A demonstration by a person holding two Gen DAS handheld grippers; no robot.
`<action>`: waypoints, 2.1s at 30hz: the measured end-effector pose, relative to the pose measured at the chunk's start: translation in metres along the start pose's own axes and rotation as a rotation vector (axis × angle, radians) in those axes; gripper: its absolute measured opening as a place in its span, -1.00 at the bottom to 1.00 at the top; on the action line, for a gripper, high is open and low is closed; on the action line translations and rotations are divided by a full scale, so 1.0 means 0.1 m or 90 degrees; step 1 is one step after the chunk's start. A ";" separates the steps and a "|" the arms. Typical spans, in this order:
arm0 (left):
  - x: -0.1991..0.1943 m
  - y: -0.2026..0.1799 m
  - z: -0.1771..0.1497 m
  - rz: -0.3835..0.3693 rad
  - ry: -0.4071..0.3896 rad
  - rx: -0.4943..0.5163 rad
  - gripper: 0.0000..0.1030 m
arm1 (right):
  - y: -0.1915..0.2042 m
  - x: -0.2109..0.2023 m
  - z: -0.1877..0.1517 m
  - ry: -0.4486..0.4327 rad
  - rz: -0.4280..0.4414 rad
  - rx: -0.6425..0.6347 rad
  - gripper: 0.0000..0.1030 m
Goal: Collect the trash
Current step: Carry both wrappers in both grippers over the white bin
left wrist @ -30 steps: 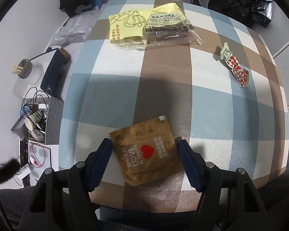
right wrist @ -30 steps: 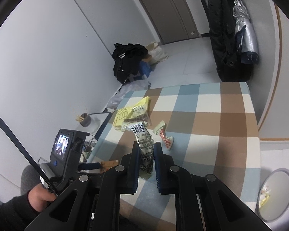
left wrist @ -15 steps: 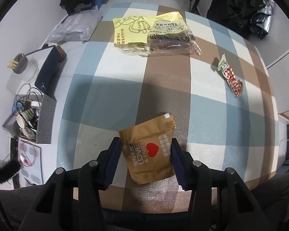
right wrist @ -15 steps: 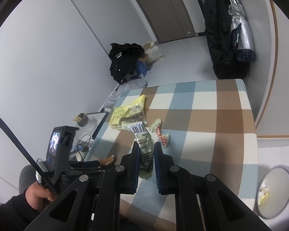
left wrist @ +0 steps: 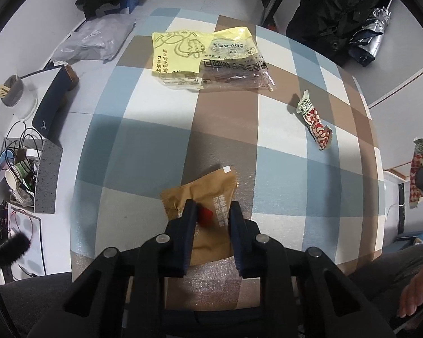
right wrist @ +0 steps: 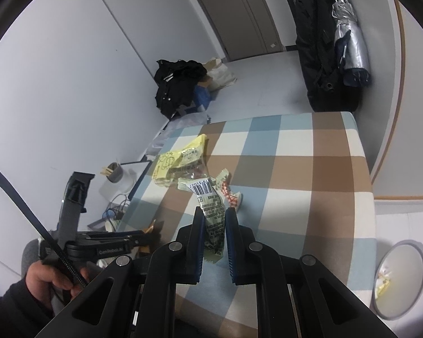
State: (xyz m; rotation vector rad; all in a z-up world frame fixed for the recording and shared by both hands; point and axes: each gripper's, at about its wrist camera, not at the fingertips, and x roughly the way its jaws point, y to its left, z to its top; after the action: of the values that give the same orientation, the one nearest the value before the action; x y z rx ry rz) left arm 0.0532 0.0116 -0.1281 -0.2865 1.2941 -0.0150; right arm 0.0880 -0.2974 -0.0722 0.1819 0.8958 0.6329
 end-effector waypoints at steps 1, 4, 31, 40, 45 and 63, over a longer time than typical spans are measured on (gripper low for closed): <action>0.00 0.01 0.00 -0.005 0.001 -0.002 -0.64 | 0.00 0.01 0.00 0.000 -0.001 -0.001 -0.74; -0.03 0.05 0.00 -0.020 -0.004 -0.008 -0.71 | 0.01 0.02 -0.01 0.001 -0.005 -0.004 -0.74; -0.85 -1.39 0.21 -0.214 -0.119 0.190 -0.90 | -0.37 -1.32 0.27 -0.142 -0.023 0.057 -0.75; -0.83 -2.50 0.25 -0.287 -0.109 0.322 -0.90 | -0.96 -2.36 0.27 -0.248 -0.125 0.098 -0.75; -0.71 -2.98 0.14 -0.303 -0.090 0.379 -0.90 | -1.44 -2.66 0.13 -0.257 -0.193 0.144 -0.75; 0.31 -4.15 -0.23 -0.285 0.053 0.493 -0.90 | -3.23 -2.28 -0.98 -0.130 -0.258 0.380 -0.75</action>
State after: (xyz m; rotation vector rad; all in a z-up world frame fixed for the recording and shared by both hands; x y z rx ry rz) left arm 0.1019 -0.3983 -0.0729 0.0998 1.1910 -0.8946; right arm 0.0495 -0.7010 -0.1104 0.5729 0.8701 -0.0434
